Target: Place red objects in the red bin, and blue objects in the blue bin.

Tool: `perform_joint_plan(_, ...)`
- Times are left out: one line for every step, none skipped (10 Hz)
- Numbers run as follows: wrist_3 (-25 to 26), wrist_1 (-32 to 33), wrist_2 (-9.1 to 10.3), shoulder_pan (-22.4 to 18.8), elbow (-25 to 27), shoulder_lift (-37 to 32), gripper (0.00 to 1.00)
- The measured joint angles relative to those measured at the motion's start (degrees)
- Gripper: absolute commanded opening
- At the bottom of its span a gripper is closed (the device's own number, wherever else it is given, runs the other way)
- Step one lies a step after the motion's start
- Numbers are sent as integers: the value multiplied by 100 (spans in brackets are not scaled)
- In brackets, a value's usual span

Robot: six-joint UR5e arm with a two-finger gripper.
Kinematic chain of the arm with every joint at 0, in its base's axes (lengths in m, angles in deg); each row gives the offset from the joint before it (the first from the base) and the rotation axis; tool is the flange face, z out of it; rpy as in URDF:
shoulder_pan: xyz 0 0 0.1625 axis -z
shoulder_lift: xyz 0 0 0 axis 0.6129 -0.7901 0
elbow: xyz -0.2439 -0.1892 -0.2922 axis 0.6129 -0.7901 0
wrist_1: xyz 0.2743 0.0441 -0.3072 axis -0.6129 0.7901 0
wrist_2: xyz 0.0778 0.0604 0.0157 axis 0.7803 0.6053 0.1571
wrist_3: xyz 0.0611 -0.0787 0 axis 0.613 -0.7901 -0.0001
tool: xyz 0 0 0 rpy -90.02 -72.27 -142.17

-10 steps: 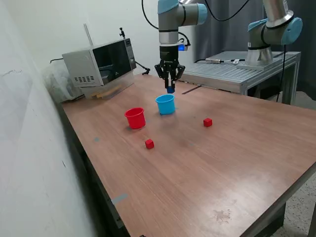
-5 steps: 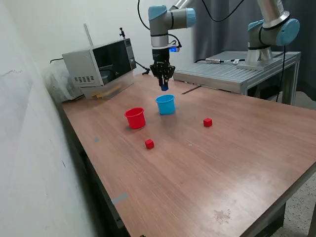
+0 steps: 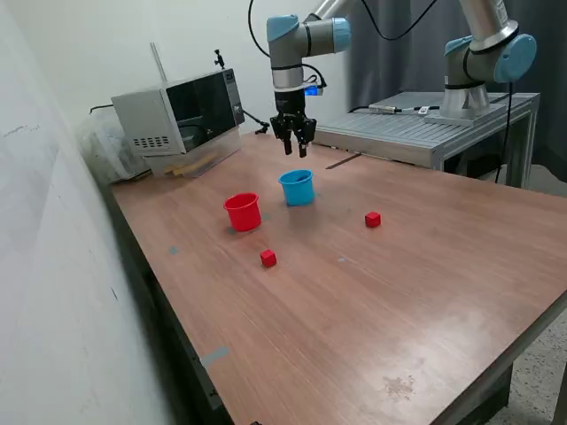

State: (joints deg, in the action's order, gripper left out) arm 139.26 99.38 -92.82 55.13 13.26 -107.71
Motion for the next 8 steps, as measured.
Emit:
perform_joint_plan(-2, 2, 0, 9, 9, -2, 100)
perform_joint_plan(-3, 2, -2, 8, 18, -9, 100)
perform_joint_plan(3, 1, -7, -20, 69, -52, 100)
perform_joint_plan(23, -2, -5, -126, 187, -202, 100)
perform_joint_plan(53, -23, 3, -331, 328, -464, 100)
perform_joint_plan(176, -146, 14, -619, 438, -791, 100)
perform_joint_plan(450, -389, 22, -935, 494, -1116, 100)
perform_joint_plan(802, -642, 25, -1255, 518, -1414, 100)
